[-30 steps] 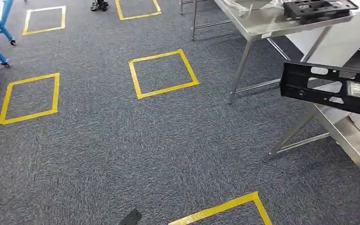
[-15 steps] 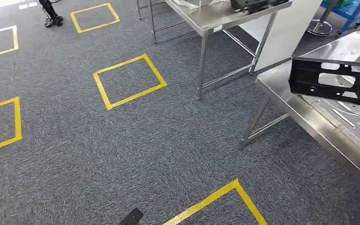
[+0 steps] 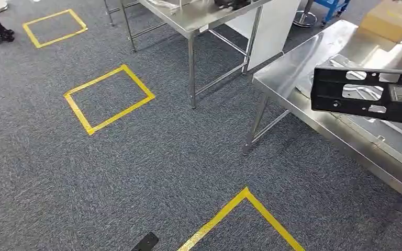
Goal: Take the parts from the cabinet and place them on the table.
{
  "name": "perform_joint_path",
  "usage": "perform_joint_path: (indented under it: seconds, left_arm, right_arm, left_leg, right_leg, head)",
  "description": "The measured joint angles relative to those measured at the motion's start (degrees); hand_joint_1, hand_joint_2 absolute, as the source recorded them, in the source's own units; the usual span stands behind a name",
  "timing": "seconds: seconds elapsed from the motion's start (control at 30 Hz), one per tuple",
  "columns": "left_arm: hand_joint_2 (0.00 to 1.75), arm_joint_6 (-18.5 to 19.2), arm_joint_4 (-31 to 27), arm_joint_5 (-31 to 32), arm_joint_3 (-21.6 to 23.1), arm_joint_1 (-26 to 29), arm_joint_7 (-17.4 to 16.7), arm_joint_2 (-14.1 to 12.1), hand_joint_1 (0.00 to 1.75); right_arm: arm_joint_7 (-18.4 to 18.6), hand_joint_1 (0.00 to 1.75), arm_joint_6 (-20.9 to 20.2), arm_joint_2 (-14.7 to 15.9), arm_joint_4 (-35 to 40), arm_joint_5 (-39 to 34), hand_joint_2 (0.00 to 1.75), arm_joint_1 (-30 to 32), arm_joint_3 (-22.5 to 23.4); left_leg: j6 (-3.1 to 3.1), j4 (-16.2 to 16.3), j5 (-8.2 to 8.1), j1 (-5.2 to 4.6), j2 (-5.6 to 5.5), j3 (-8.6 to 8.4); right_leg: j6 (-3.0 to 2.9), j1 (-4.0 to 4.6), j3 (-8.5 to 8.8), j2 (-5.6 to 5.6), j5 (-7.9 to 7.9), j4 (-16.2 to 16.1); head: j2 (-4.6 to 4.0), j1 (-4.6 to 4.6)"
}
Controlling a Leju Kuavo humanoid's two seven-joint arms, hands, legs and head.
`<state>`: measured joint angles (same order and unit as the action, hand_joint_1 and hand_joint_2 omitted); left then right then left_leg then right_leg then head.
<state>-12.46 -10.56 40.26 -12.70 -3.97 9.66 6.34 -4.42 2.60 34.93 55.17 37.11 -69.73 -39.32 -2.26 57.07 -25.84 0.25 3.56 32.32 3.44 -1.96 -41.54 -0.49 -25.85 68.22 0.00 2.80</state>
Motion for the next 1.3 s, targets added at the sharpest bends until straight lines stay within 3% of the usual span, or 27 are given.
perform_joint_path:
  seconds: [0.03,0.07,0.1,0.13,0.23,0.3,0.33,0.4,0.43,0.47,0.53,0.57,0.6,0.63,0.73,0.8,0.83,0.9,0.93,0.97,1.03,1.07,1.1,1.13,1.23,1.27,1.3]
  left_arm:
    - [0.00,0.00,0.00,0.02,0.00,-0.07,-0.07,0.04,0.00]
    - [0.00,0.00,0.00,0.02,0.00,-0.11,-0.11,0.07,0.00]
    - [0.00,-0.04,0.00,0.02,0.00,-0.19,-0.20,0.09,0.00]
    - [0.00,-0.09,0.00,0.02,0.00,-0.17,-0.22,0.13,0.00]
    - [0.00,-0.31,0.00,-0.04,0.00,-0.26,-0.31,0.15,0.00]
    - [0.00,-0.42,0.00,-0.09,0.00,-0.33,-0.09,0.17,0.00]
    - [0.00,-0.42,0.00,-0.09,-0.02,-0.17,0.04,0.22,0.00]
    - [0.00,-0.44,0.00,-0.20,-0.09,0.18,0.28,0.22,0.00]
    - [0.00,-0.42,0.00,-0.20,-0.11,0.28,0.31,0.22,0.00]
    - [0.00,-0.42,0.00,-0.22,-0.13,0.30,0.33,0.22,0.00]
    - [0.00,-0.37,0.00,-0.22,-0.13,0.26,0.37,0.24,0.00]
    - [0.00,-0.37,0.00,-0.26,-0.17,0.29,0.46,0.20,0.00]
    - [0.00,-0.37,0.00,-0.26,-0.33,0.43,0.48,0.11,0.00]
    - [0.00,-0.37,0.00,-0.26,-0.48,0.50,0.63,0.13,0.00]
    - [0.00,-0.31,0.00,-0.28,-0.70,0.30,0.70,0.32,0.00]
    - [0.00,-0.31,0.00,-0.26,-0.96,0.14,0.83,0.52,0.00]
    - [0.00,-0.31,0.00,-0.26,-1.05,0.24,0.83,0.61,0.00]
    - [0.00,-0.31,0.00,-0.28,-1.14,0.64,0.83,0.63,0.00]
    - [0.00,-0.31,0.00,-0.28,-1.16,0.72,0.83,0.63,0.00]
    - [0.00,-0.31,0.00,-0.28,-1.22,0.75,0.83,0.68,0.00]
    - [0.00,-0.31,0.00,-0.28,-1.38,0.70,0.96,0.83,0.00]
    - [0.00,-0.31,0.00,-0.28,-1.40,0.69,1.01,0.92,0.00]
    - [0.00,-0.31,0.00,-0.31,-1.44,0.69,1.01,0.86,0.00]
    - [0.00,-0.31,0.02,-0.31,-1.46,0.73,1.03,0.96,0.00]
    - [0.00,-0.31,0.00,-0.33,-1.49,0.66,1.16,0.94,0.00]
    - [0.00,-0.31,0.00,-0.31,-1.49,0.54,1.16,0.96,0.00]
    - [0.00,-0.31,0.00,-0.28,-1.49,0.49,1.18,0.96,0.00]
  right_arm:
    - [0.00,1.75,0.17,-0.07,-0.17,0.00,1.75,-0.21,-0.09]
    - [-0.02,1.75,0.45,-0.11,-0.37,0.00,1.75,-0.43,-0.13]
    - [-0.07,1.75,0.66,-0.22,-0.59,0.02,1.75,-0.83,-0.26]
    - [-0.18,1.75,0.70,-0.24,-0.77,-0.04,1.75,-0.82,-0.31]
    - [-0.72,1.75,0.87,-0.26,-1.73,-0.02,1.75,-0.90,-0.39]
    - [-1.05,1.75,1.63,-1.09,-2.25,0.39,1.75,-1.39,-0.55]
    - [-1.07,1.75,2.27,-1.77,-2.78,0.68,1.75,-1.45,-0.63]
    - [-1.05,1.75,2.91,-3.25,-3.78,1.29,1.75,-1.32,-1.00]
    - [-0.94,1.75,3.04,-3.65,-4.26,1.60,1.75,-1.20,-1.27]
    - [-0.92,1.75,3.06,-4.46,-4.59,1.90,1.75,-1.20,-1.57]
    - [-0.72,1.75,3.06,-5.14,-5.01,2.16,1.75,-1.32,-1.66]
    - [-0.57,1.75,3.04,-5.64,-5.24,2.36,1.75,-1.51,-1.68]
    - [-0.48,1.75,2.99,-6.16,-5.64,2.51,1.75,-1.86,-1.77]
    - [-0.35,1.75,2.97,-6.40,-6.03,2.67,1.75,-2.01,-1.86]
    - [-0.42,1.75,2.88,-6.51,-6.73,2.84,1.75,-2.21,-1.86]
    - [-0.42,1.75,2.82,-6.38,-7.17,2.86,1.75,-2.67,-1.84]
    - [-0.42,1.75,2.84,-6.49,-7.21,2.84,1.75,-3.01,-1.84]
    - [-0.55,1.75,2.71,-6.75,-7.34,2.84,1.75,-2.99,-2.10]
    - [-0.59,1.75,2.64,-6.80,-7.45,2.84,1.75,-2.97,-2.16]
    - [-0.66,1.75,2.64,-6.82,-7.58,2.86,1.75,-2.97,-2.25]
    - [-0.96,1.75,2.64,-6.88,-7.65,2.89,1.75,-3.08,-2.32]
    - [-1.03,1.75,2.67,-6.95,-7.65,2.91,1.75,-3.22,-2.32]
    - [-1.03,1.75,2.69,-7.01,-7.67,2.93,1.75,-3.35,-2.32]
    - [-1.12,1.75,2.71,-7.19,-7.65,2.93,1.75,-3.54,-2.41]
    - [-1.01,1.75,2.84,-7.30,-7.87,2.93,1.75,-3.47,-2.43]
    - [-0.98,1.75,2.93,-7.34,-7.87,2.93,1.75,-3.49,-2.40]
    - [-0.98,1.75,2.97,-7.39,-7.89,2.93,1.75,-3.58,-2.40]
  left_leg:
    - [0.26,0.38,-0.34,0.05,0.71,-0.04]
    - [0.65,0.81,-0.72,-0.11,1.38,-0.06]
    - [1.04,1.15,-1.06,-0.66,1.81,0.03]
    - [1.30,1.05,-1.20,-0.78,2.41,-0.08]
    - [2.21,1.13,-1.81,-0.67,4.29,-0.43]
    - [2.64,5.22,-4.76,-0.03,-1.24,1.26]
    - [2.68,9.91,-7.10,0.05,-2.38,3.37]
    - [2.82,18.44,-10.16,0.08,-3.01,7.57]
    - [2.75,20.01,-9.74,0.08,-3.05,8.61]
    - [2.50,18.56,-8.14,0.07,-3.11,8.24]
    - [1.59,9.62,-2.79,-0.09,-4.17,4.62]
    - [0.94,4.51,-0.37,-0.11,-6.43,2.48]
    - [0.64,2.54,-0.64,0.07,-8.73,1.51]
    - [1.05,2.12,-0.29,-0.06,-7.64,1.33]
    - [0.40,1.44,0.22,-0.30,-6.02,1.18]
    - [-0.20,0.10,1.05,0.00,-4.59,0.79]
    - [-0.25,0.09,1.08,-0.01,-3.86,0.85]
    - [-0.23,0.11,1.03,-0.01,-2.43,0.88]
    - [-0.22,0.17,0.96,0.01,-1.66,0.94]
    - [-0.08,0.25,0.85,0.05,-0.90,0.96]
    - [0.33,0.80,0.32,0.25,0.59,0.91]
    - [0.65,1.26,-0.09,0.31,1.32,0.88]
    - [1.07,1.52,-0.42,-0.12,1.87,0.95]
    - [1.43,1.95,-0.72,-0.33,2.30,0.98]
    - [2.34,1.60,-0.95,-0.47,4.52,0.41]
    - [2.86,1.82,-1.53,-0.19,3.82,0.66]
    - [3.05,3.35,-2.73,0.08,0.39,1.02]
  right_leg:
    - [0.07,0.01,3.12,-1.24,2.36,-5.56]
    - [0.14,0.36,5.05,-4.45,2.34,-9.75]
    - [-0.78,1.07,5.06,-5.29,2.25,-9.87]
    - [-1.34,1.07,4.91,-3.78,2.27,-9.68]
    - [-2.34,0.84,4.65,-1.52,2.47,-9.85]
    - [-3.16,0.68,4.60,-0.36,2.68,-9.93]
    - [-3.33,0.69,4.57,0.46,2.72,-9.94]
    - [-3.55,0.87,4.47,2.30,2.80,-9.87]
    - [-3.61,1.04,4.44,3.39,2.84,-9.80]
    - [-3.61,1.15,4.43,4.33,2.84,-9.73]
    - [-3.57,1.37,4.44,6.04,2.86,-9.60]
    - [-3.49,1.31,4.42,6.69,2.92,-9.58]
    - [-3.20,1.44,4.21,7.37,3.02,-9.49]
    - [-2.83,1.12,4.09,7.92,3.16,-9.50]
    - [-1.51,0.89,3.73,9.87,3.87,-10.16]
    - [-1.44,1.13,2.69,3.88,1.63,-7.82]
    - [-1.21,1.08,0.95,2.11,-0.72,-3.97]
    - [-0.60,0.75,-2.66,0.98,-4.27,4.25]
    - [-0.35,0.51,-3.62,0.81,-4.53,6.33]
    - [-0.07,0.26,-3.20,0.63,-3.50,5.67]
    - [0.32,0.03,1.40,-0.62,0.95,-2.40]
    - [0.46,0.04,4.46,-2.62,3.02,-7.66]
    - [0.23,0.93,5.13,-5.20,1.67,-9.30]
    - [-0.76,0.93,5.00,-4.32,2.27,-9.68]
    - [-1.76,1.10,4.42,-1.71,2.32,-9.41]
    - [-2.24,0.53,4.62,-0.99,2.53,-9.69]
    - [-2.48,0.52,4.58,-0.45,2.60,-9.77]
  head:
    - [0.00,0.00]
    - [0.00,0.00]
    - [0.00,0.00]
    - [0.00,0.07]
    - [0.00,0.07]
    - [0.00,0.15]
    - [0.00,0.17]
    - [0.00,0.20]
    - [0.00,0.17]
    - [0.00,0.17]
    - [0.00,0.20]
    - [0.00,0.19]
    - [0.00,0.18]
    - [0.00,0.22]
    - [0.00,0.26]
    - [0.00,0.22]
    - [0.00,0.28]
    - [0.00,0.26]
    - [0.00,0.26]
    - [0.00,0.26]
    - [0.00,0.26]
    - [0.00,0.26]
    - [0.00,0.26]
    - [0.00,0.31]
    - [0.00,0.28]
    - [0.00,0.35]
    - [0.00,0.33]
